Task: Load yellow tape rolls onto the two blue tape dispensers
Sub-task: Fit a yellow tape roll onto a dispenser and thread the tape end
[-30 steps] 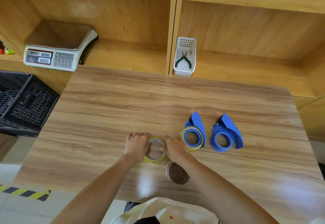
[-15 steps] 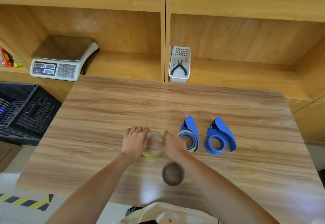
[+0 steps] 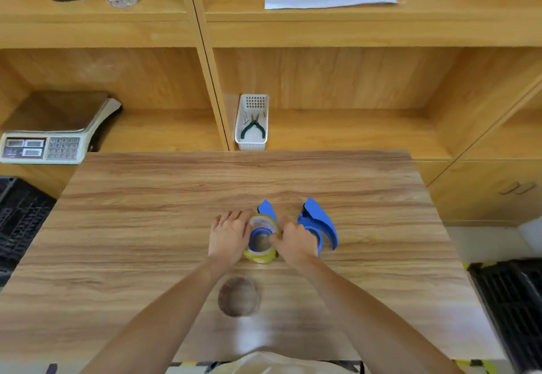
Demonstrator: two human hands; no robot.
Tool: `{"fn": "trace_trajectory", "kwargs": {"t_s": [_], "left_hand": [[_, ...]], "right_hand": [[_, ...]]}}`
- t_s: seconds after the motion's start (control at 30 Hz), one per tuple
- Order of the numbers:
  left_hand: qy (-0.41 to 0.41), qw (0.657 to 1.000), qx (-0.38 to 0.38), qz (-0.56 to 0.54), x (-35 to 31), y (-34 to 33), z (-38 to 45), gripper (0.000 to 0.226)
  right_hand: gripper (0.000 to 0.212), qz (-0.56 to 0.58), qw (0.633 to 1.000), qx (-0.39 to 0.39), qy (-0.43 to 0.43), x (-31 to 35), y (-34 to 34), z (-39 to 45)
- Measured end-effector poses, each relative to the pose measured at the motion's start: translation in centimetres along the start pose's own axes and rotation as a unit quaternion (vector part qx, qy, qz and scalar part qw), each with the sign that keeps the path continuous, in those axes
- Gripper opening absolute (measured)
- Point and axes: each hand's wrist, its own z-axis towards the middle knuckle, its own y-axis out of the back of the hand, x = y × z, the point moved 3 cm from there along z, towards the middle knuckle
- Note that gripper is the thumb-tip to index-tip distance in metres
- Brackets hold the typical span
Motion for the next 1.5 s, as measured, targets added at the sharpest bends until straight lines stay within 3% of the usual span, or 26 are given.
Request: {"fn": "trace_trajectory", "kwargs": {"t_s": [0.13,0.23,0.4,0.47,0.8,1.23,1.4,1.5], "left_hand": [[-0.039,0.999,0.028,0.001,-4.2,-1.8,1.0,0.035],[-0.071,0.994,0.082,-0.023,-7.1,-2.8,1.4,0.063],[-0.066,0.969,0.240,-0.013,-9.7,-5.1,1.4,0.124],[-0.072,0.961,0.266,0.012,-10.2,-5.9,1.7,0.132],[-0.074,0.949,0.296,0.075,-11.7,-7.6,2.2,0.119],[-0.080,0.945,0.307,0.081,-11.7,-8.8,2.5,0.120],[-0.081,0.946,0.304,0.074,-11.8,-8.9,2.2,0.119],[-0.134,0.952,0.263,0.084,-11.4,-8.9,2.0,0.113]], "right_hand": [[0.036,0.004,0.998,-0.013,-0.054,-4.5,2.3,-0.4],[0.037,0.016,0.995,-0.016,-0.093,-7.4,3.4,-0.6],[0.049,-0.008,0.992,0.002,-0.122,-10.3,4.0,-0.5],[0.046,-0.012,0.992,0.001,-0.125,-11.0,4.1,-0.2],[0.050,-0.071,0.989,0.054,-0.121,-11.9,3.3,2.0],[0.037,-0.146,0.985,0.075,-0.058,-12.7,3.2,3.9],[0.029,-0.106,0.992,0.041,-0.058,-13.1,4.1,4.4],[0.020,-0.066,0.996,-0.003,-0.052,-13.4,4.8,4.6]]}}
